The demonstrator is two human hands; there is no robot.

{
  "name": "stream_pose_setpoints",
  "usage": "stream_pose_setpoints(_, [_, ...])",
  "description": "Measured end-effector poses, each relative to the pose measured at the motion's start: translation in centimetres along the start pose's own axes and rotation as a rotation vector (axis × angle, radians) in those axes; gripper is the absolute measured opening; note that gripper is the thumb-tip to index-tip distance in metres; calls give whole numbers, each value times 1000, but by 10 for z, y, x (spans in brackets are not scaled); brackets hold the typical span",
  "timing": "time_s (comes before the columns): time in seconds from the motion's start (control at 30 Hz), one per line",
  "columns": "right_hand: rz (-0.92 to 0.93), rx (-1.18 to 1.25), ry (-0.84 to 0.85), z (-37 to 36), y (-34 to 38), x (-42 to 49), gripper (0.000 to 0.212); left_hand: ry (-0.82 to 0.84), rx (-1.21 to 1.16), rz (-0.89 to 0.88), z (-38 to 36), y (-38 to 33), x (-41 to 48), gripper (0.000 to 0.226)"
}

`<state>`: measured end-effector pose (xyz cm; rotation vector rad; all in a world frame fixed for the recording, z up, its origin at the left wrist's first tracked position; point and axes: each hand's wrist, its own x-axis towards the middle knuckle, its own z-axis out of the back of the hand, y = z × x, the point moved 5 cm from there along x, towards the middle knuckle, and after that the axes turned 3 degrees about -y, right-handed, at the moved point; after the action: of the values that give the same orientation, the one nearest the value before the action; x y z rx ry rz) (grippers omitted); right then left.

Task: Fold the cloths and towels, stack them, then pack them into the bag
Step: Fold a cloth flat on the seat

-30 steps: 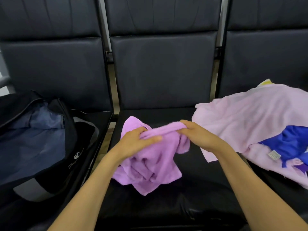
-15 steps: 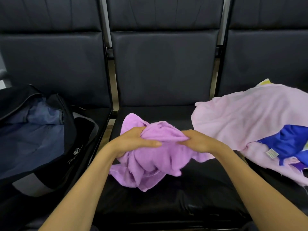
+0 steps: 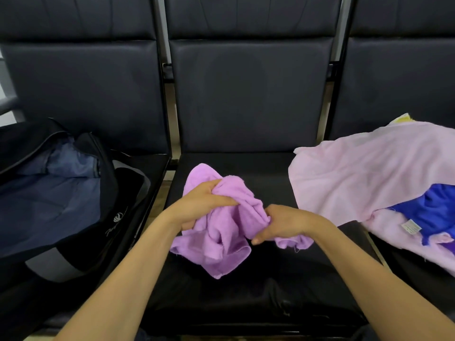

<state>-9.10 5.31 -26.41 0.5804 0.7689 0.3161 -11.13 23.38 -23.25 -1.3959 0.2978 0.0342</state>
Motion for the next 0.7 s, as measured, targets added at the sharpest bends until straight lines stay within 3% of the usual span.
stream_pose_setpoints(0.1, [134, -137, -189, 8, -4, 15, 21, 75, 0, 40, -6, -1, -3, 35])
stream_pose_setpoints(0.2, [200, 213, -201, 20, -14, 13, 22, 121, 131, 98, 1, 4, -5, 48])
stream_pose_setpoints(0.27, [260, 431, -187, 24, -16, 11, 23, 135, 480, 169, 6, 20, -3, 61])
stream_pose_setpoints(0.33, [319, 552, -150, 24, -12, 11, 21, 121, 775, 230, 4, 37, 2, 48])
stream_pose_setpoints(0.4, [334, 509, -126, 20, -6, 10, 15, 30, 902, 223, 3, 42, 7, 26])
stream_pose_setpoints(0.47, [342, 340, -164, 21, -5, 10, 16, -16, 781, 149, 3, 38, 9, 17])
stream_pose_setpoints(0.6, [238, 88, -66, 21, -14, 5, 49, -13, 205, 116, 7, 29, 6, 31])
stream_pose_setpoints(0.7, [144, -198, -85, 24, -21, 5, 40, 48, 61, 75, -5, 15, 4, 46])
